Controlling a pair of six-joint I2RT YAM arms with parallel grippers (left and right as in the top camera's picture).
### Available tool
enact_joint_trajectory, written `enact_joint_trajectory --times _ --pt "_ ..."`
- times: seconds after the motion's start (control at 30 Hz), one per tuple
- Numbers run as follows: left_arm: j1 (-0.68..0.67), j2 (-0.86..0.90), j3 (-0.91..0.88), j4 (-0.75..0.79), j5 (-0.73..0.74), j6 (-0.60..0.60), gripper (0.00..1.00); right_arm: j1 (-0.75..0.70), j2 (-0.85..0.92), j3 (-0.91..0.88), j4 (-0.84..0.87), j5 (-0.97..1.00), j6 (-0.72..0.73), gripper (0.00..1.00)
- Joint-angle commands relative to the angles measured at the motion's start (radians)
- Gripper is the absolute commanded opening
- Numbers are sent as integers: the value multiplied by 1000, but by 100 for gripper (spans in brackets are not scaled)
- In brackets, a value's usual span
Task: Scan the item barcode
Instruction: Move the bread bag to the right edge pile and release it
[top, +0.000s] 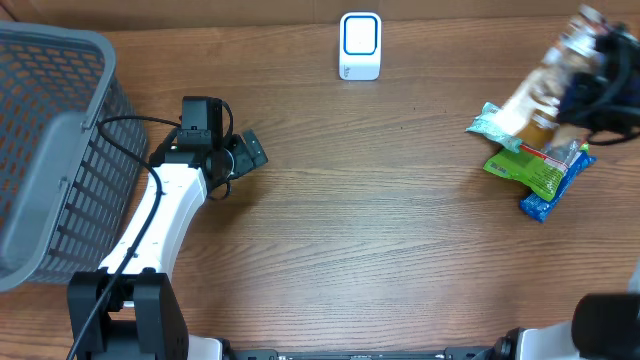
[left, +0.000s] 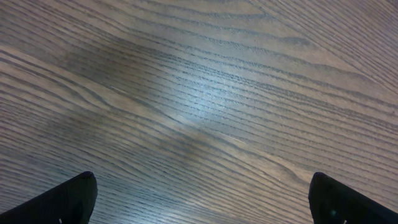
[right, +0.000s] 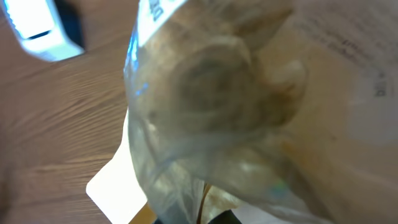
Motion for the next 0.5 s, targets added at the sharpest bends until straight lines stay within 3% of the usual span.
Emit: enact_joint_trajectory --times 0.0,0.17,0.27,0.33,0.47 --pt "-8 -5 20 1 -7 -6 100 -112 61 -17 -31 -91 47 4" --pt "-8 -5 20 1 -7 -6 100 -203 147 -80 -21 -91 46 4" --pt "-8 -5 20 1 -7 -6 100 -215 171 -132 19 -90 46 12" --pt "-8 -5 20 1 -7 -6 100 -212 172 -156 59 -93 40 24" --pt "-8 -5 20 1 -7 -6 100 -193 166 -144 55 -220 -72 31"
